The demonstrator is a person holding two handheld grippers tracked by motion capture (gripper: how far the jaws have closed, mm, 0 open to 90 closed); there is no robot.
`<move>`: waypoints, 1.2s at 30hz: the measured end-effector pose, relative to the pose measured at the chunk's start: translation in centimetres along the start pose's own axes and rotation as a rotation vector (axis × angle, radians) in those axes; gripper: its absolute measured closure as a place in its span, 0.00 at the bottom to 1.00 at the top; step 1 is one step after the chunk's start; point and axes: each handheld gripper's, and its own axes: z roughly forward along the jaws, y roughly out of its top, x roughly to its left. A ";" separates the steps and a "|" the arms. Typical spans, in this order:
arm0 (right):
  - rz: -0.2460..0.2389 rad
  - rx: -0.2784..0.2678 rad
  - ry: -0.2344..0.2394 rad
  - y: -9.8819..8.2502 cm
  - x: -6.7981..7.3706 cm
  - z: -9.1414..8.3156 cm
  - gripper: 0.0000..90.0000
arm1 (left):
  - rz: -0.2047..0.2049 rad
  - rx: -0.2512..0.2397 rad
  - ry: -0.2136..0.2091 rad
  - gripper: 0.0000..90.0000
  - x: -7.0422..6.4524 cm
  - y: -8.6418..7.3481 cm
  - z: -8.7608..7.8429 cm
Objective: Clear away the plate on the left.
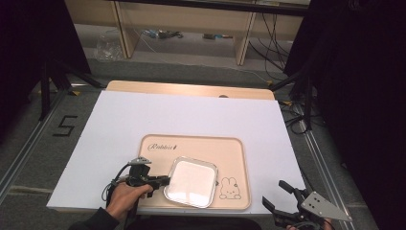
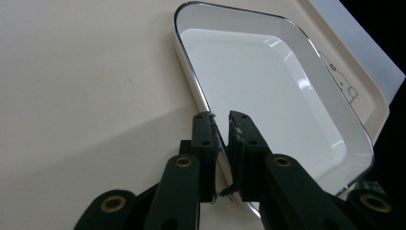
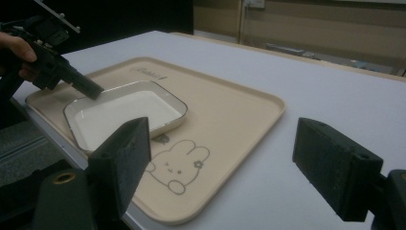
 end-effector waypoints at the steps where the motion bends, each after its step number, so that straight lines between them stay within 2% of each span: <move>1: 0.000 0.000 0.000 0.0 0.0 0.0 0.24 | -0.001 -0.013 -0.001 0.90 -0.1 -0.1 0.0; 4: -0.001 0.000 0.002 0.0 0.0 0.0 0.24 | -0.001 -0.011 -0.008 0.90 -0.1 -0.4 -0.2; 5: 0.009 -0.006 0.002 0.0 0.1 0.0 0.24 | 0.023 0.003 -0.010 0.90 -0.1 -0.5 -0.4; 7: -0.001 0.000 0.002 0.0 0.0 0.0 0.24 | 0.023 0.011 -0.015 0.89 -0.3 -0.8 -0.5; 10: 0.009 0.001 0.001 0.0 0.1 0.0 0.24 | 0.013 0.005 -0.005 0.89 -0.8 -1.1 -0.6; 11: 0.009 -0.007 0.001 0.0 0.1 0.0 0.24 | 0.035 0.030 -0.019 0.88 -0.8 -1.2 -0.8; 12: 0.009 -0.007 0.000 0.0 0.1 0.0 0.24 | 0.012 0.012 -0.021 0.88 -1.0 -1.4 -0.6; 13: -0.001 -0.008 0.001 0.0 0.0 0.1 0.24 | 0.019 0.027 -0.029 0.88 -1.0 -1.5 -0.8; 15: 0.010 -0.002 0.000 0.0 0.1 0.0 0.24 | -0.008 0.009 -0.035 0.87 -1.4 -1.7 -0.6; 19: 0.009 -0.007 0.001 0.0 0.1 0.0 0.24 | -0.021 0.014 -0.040 0.87 -1.5 -1.9 -0.8; 21: 0.010 -0.003 0.002 0.0 0.1 0.0 0.24 | -0.011 0.016 -0.033 0.86 -1.6 -2.0 -0.9; 22: 0.000 0.025 -0.016 0.1 0.1 -0.3 0.24 | -0.010 0.015 -0.032 0.86 -1.6 -2.1 -1.0; 23: -0.001 0.027 -0.018 0.1 0.0 -0.3 0.24 | -0.008 0.016 -0.028 0.86 -1.6 -2.1 -1.1; 24: -0.007 0.025 -0.003 0.1 0.0 -0.2 0.24 | -0.009 0.017 -0.021 0.86 -1.6 -2.2 -1.1; 26: -0.011 0.026 -0.003 0.1 0.0 -0.2 0.24 | -0.011 0.018 -0.026 0.86 -1.7 -2.4 -1.3; 27: -0.002 -0.009 0.009 0.0 0.0 0.1 0.24 | -0.010 0.013 -0.023 0.86 -1.7 -2.4 -1.3; 32: 0.011 -0.003 0.001 0.0 0.1 0.0 0.24 | 0.011 0.017 -0.006 0.85 -1.7 -2.4 -1.5; 33: 0.010 0.000 0.001 0.0 0.1 0.0 0.24 | 0.032 0.037 -0.015 0.85 -1.5 -2.4 -1.7; 35: 0.000 -0.001 0.000 0.0 0.0 0.0 0.24 | 0.026 0.034 -0.015 0.85 -1.5 -2.4 -1.7; 36: 0.012 -0.001 0.001 0.0 0.1 0.0 0.24 | 0.026 0.031 -0.013 0.85 -1.5 -2.4 -1.7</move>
